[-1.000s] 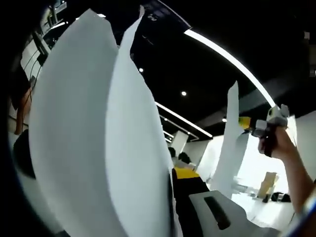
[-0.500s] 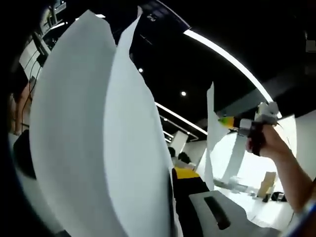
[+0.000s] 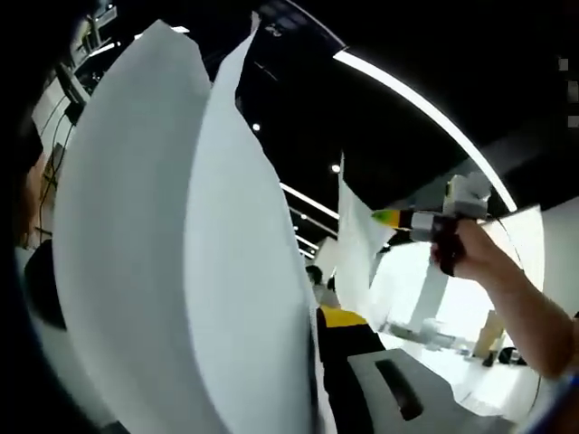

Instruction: Organize the stack of printing papers by aligning and flattening the scattered papers on the table

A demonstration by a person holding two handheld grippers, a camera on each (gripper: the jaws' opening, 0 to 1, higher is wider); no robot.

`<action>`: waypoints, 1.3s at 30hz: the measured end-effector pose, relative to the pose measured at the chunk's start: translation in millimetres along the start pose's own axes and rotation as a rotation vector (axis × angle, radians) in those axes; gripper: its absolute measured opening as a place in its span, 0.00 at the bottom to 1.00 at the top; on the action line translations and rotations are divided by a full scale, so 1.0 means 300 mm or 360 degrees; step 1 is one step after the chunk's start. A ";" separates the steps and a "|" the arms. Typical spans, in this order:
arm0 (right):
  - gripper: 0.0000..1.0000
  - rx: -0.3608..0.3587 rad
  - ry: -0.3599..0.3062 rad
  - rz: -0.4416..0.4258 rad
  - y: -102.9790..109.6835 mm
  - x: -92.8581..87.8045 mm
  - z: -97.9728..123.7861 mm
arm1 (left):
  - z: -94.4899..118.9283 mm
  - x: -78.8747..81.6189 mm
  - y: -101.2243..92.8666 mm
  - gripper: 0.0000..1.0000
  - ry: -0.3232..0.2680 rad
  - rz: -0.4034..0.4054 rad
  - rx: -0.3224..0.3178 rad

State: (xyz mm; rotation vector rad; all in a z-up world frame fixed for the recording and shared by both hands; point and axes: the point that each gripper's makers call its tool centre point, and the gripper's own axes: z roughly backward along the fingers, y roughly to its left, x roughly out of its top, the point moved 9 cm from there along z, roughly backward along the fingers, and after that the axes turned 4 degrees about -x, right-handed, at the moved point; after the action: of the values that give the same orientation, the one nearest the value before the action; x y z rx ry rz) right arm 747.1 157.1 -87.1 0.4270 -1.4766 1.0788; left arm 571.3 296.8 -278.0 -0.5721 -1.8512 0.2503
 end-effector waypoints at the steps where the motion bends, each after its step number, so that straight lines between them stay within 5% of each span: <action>1: 0.00 0.0003 0.0024 0.0008 0.001 -0.003 -0.013 | 0.000 0.000 0.000 0.10 0.0002 0.0000 0.0000; 21: 0.00 -0.0076 0.0166 0.0221 0.024 -0.023 -0.097 | -0.005 -0.007 -0.007 0.17 0.0028 -0.0025 -0.0057; 39: 0.00 0.0107 0.0133 0.0229 0.202 -0.034 -0.096 | -0.006 -0.006 -0.006 0.19 0.0041 -0.0060 -0.0075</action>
State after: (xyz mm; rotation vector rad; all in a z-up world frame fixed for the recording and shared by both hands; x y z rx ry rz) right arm 718.9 207.7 -122.6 0.3224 -1.4167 1.2489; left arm 573.0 294.1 -277.9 -0.5698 -1.8452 0.1735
